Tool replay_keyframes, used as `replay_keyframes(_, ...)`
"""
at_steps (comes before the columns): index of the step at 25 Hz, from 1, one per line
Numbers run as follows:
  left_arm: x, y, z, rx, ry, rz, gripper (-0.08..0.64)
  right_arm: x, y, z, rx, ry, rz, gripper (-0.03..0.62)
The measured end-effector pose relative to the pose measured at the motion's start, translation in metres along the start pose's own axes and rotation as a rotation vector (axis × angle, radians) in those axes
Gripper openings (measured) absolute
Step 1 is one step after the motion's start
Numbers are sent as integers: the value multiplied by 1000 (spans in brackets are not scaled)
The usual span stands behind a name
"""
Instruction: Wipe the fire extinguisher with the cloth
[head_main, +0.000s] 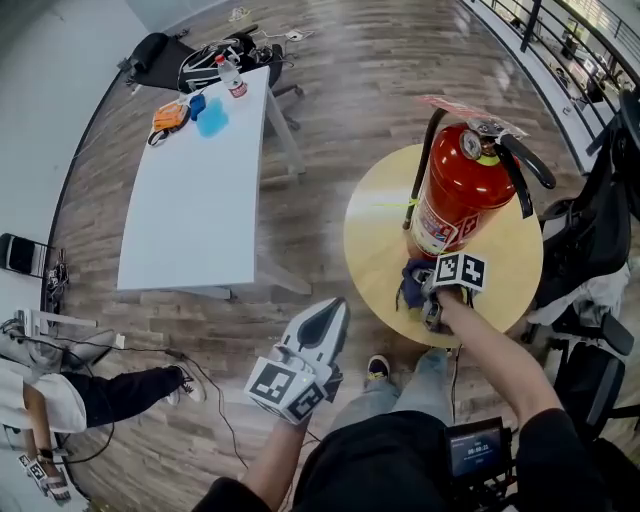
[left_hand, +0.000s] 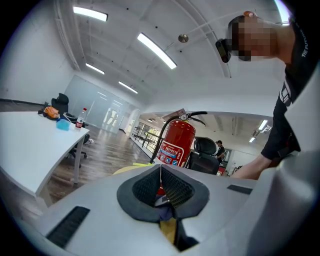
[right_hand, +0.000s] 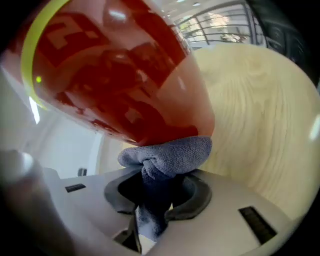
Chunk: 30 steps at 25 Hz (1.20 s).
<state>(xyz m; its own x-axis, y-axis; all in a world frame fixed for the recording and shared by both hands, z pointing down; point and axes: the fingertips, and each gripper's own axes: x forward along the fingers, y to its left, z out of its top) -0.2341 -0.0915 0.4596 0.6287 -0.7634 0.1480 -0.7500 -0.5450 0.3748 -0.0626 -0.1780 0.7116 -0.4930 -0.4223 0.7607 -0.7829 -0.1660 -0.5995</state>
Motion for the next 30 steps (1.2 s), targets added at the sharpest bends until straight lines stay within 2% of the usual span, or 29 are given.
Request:
replay_keyframes(2,-11,4,-2,1,-6,14,23,9,16,5,176,-88,45,110)
replay_keyframes(5,-30,11,-1,5,-19,45,23,13,29,15,376,-243,73,110)
replay_keyframes(7,-42,16,2,9,-26,71,23,8,39,24,475,-345,114,110)
replay_keyframes(9,-54,21,6,13,-36,91,23,-5,57,34,527,-426,192,110)
replay_keyframes(15,-63,19,18,29,-62,91,23,-83,153,78,621,-576,515,110)
replay_keyframes(21,-55,-4,31,53,-89,44,23,-188,236,117,622,-656,796,110)
replay_keyframes(24,-52,-13,37,76,-103,20,23,-220,252,120,613,-657,857,110)
replay_keyframes(30,-45,-25,45,98,-104,-17,23,-243,241,106,562,-578,872,110)
